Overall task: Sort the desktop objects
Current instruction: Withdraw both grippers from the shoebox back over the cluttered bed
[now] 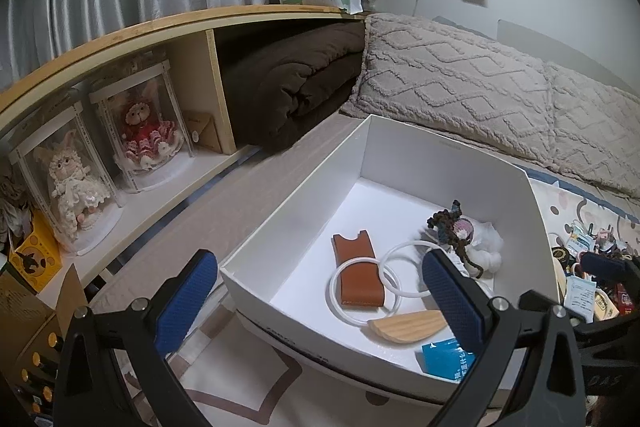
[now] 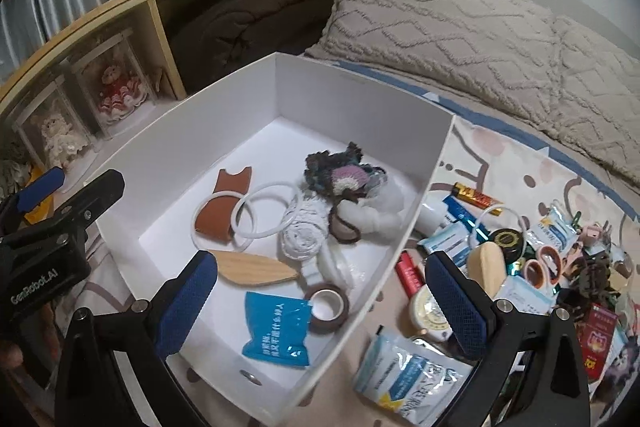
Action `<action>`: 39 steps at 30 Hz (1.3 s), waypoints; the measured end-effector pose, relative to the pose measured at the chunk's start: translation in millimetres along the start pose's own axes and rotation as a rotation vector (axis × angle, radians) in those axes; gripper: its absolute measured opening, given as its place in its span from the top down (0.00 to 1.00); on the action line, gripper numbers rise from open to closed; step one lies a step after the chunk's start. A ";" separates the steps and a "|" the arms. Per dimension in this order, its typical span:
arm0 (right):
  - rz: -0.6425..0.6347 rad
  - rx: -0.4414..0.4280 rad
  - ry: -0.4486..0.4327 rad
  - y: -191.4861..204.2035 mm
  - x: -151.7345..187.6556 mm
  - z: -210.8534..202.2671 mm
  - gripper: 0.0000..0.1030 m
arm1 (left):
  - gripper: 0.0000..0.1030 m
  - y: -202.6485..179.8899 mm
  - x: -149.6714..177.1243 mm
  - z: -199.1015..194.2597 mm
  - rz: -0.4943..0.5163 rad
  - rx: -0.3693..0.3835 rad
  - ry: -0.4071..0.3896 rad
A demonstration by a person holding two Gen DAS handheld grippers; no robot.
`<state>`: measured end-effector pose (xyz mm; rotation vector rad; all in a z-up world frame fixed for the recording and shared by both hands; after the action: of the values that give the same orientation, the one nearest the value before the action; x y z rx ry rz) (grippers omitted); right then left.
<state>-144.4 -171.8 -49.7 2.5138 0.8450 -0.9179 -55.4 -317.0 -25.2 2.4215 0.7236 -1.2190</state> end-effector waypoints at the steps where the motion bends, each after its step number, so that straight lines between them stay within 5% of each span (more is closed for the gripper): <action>1: 0.004 0.003 -0.008 -2.8 -0.1 -2.1 0.00 | 0.00 -0.7 -0.1 0.0 0.002 -0.002 0.000; 20: 0.077 0.072 -0.143 -68.7 5.0 -57.9 0.00 | 0.00 -15.0 -1.1 -6.0 0.030 -0.020 -0.021; 39: 0.092 0.247 -0.220 -142.8 55.0 -130.4 0.00 | 0.00 -31.6 0.4 -12.3 0.065 -0.030 -0.038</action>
<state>-139.5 24.2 -5.2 2.5644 0.5735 -1.3083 -65.4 -285.0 -20.6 2.3718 0.6428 -1.2161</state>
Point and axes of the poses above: each gripper's, at about its wrist camera, not at the fingertips, and z roughly the way its jaws point, y to its left, x to its underside, the point moved 6 cm from there along z, roughly the way its jaws point, and after that the axes turned 1 degree about z, right-handed, at the moved point
